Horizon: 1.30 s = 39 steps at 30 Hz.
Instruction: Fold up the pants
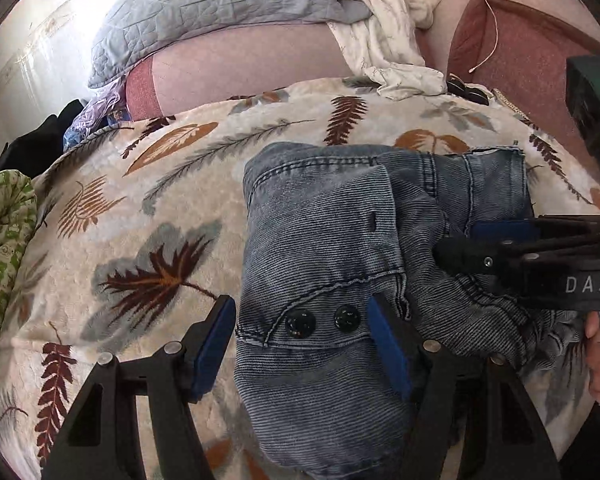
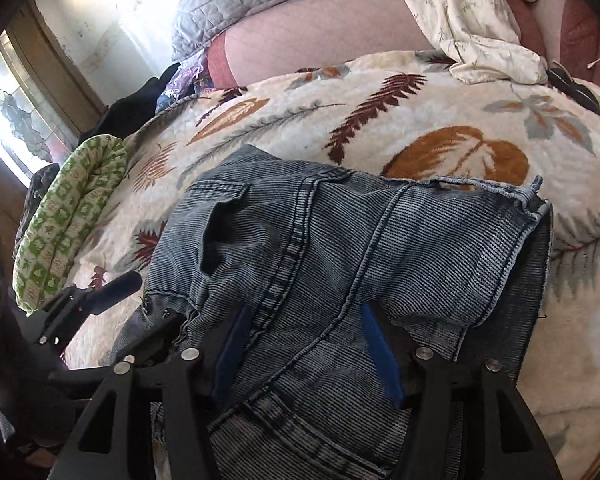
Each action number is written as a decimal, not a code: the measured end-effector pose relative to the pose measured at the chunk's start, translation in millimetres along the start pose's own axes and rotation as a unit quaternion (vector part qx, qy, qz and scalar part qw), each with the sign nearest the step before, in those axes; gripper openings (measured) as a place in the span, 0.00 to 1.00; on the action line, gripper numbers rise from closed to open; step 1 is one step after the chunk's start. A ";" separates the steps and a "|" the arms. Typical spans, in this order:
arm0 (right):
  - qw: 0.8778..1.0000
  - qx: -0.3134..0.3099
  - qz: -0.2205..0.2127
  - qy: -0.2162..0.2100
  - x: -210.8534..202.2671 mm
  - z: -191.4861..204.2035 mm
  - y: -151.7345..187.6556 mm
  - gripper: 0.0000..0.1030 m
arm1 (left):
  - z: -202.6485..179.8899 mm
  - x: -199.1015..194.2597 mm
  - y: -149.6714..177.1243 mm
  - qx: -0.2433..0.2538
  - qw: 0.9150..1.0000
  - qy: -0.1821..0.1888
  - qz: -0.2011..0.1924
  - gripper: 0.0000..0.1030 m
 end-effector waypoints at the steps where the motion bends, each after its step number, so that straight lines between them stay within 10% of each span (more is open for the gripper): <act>1: 1.000 0.002 0.001 -0.002 1.2 -1.0 0.2 0.61 | 0.3 1.1 0.4 -0.002 1.000 0.001 -0.001 0.68; 12: 1.000 0.012 0.009 -0.022 6.4 -2.5 -3.6 0.63 | 2.8 13.7 0.1 -0.006 1.000 -0.003 -0.009 0.71; 24: 0.999 -0.002 0.013 -0.032 10.8 6.3 -6.1 0.80 | 25.7 34.2 -4.5 -0.064 0.997 0.026 0.015 1.00; 39: 0.995 0.044 -0.023 -0.082 -16.6 -0.6 -4.4 0.82 | 27.5 1.9 0.4 -0.069 0.998 0.003 -0.008 1.00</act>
Point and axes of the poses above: each gripper's, at about its wrist camera, not at the fingertips, and x roughly the way its jaws point, z to its left, y to its underside, the point moved 7 cm from there along x, roughly the way its jaws point, and after that the axes turned 13 degrees about z, right-handed, at the moved point
